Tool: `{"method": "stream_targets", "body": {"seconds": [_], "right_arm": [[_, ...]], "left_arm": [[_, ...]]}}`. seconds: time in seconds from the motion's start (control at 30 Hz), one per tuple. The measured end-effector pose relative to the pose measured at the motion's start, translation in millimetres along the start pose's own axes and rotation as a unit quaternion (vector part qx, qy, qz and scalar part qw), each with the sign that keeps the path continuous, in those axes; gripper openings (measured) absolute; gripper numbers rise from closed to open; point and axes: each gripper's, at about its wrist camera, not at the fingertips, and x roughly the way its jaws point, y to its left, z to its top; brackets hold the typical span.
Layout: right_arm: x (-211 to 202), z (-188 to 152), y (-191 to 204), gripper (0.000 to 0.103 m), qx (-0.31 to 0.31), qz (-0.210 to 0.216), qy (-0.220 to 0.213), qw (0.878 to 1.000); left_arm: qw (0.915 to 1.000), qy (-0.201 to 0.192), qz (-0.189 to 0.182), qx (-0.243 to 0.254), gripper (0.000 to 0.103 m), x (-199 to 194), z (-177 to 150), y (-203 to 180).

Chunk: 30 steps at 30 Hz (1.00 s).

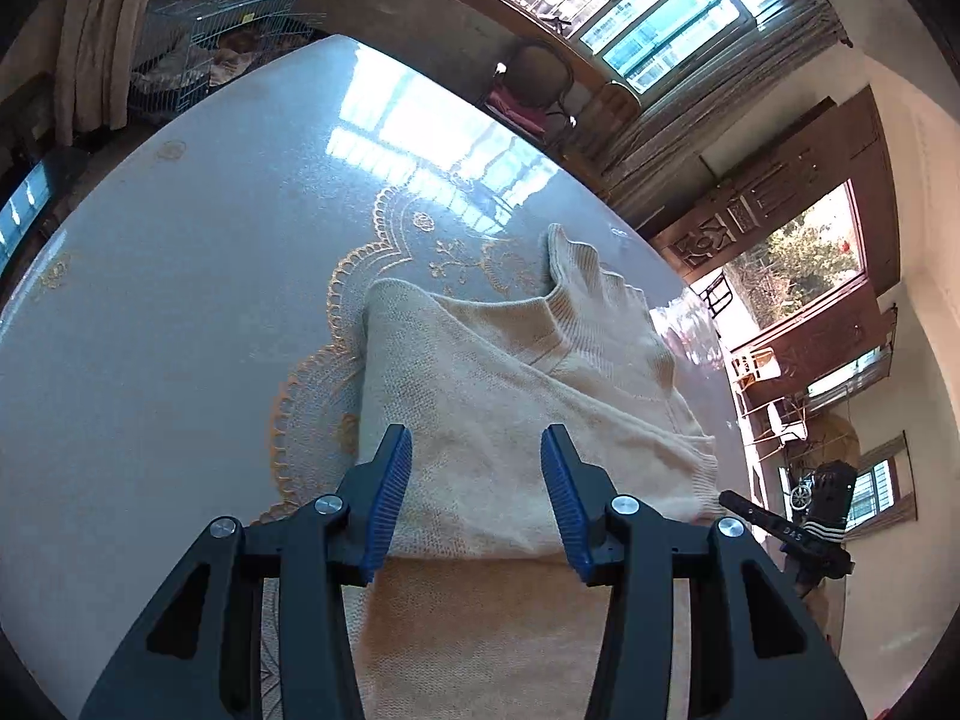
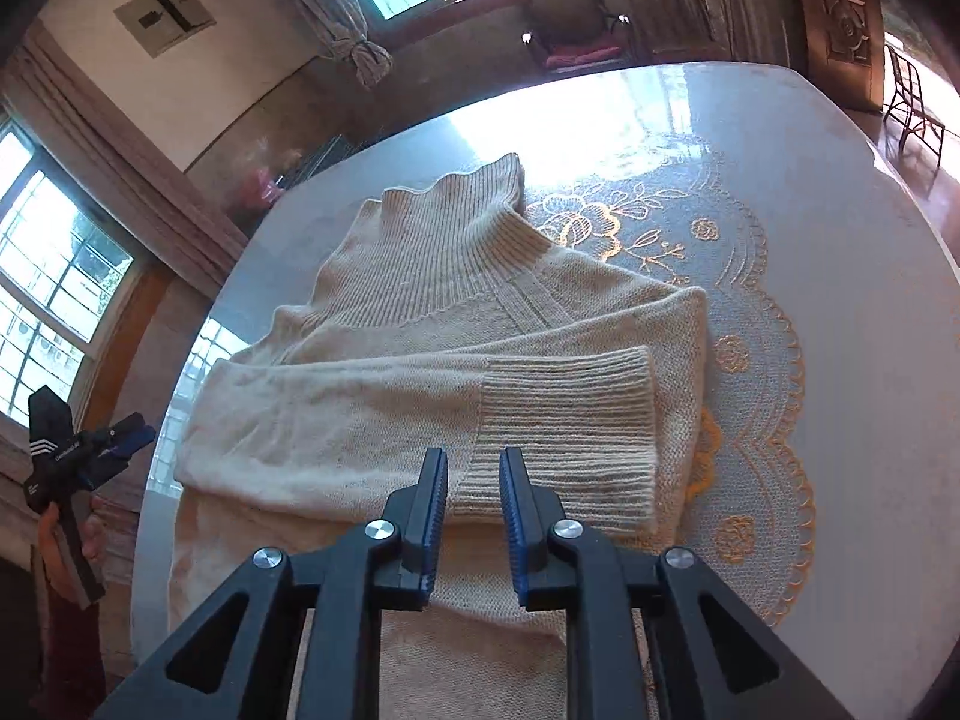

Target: Fold clothes

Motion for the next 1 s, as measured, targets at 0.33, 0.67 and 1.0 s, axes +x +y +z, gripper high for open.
{"method": "stream_targets", "body": {"seconds": [0.33,0.67,1.0], "right_arm": [[20.7,-1.7,-18.9,0.014,0.008,-0.065,0.026,0.997],[23.2,-7.9,-15.9,0.014,-0.019,-0.098,0.045,0.994],[12.3,10.0,-8.7,0.017,-0.004,-0.03,0.01,0.999]], "left_arm": [[0.9846,0.061,0.14,0.085,0.047,52.7,-20.1,-11.7],[0.973,0.025,0.139,0.182,0.047,44.5,-31.7,-49.0],[0.9707,0.037,0.143,0.189,0.048,68.0,-25.0,-64.7]]}}
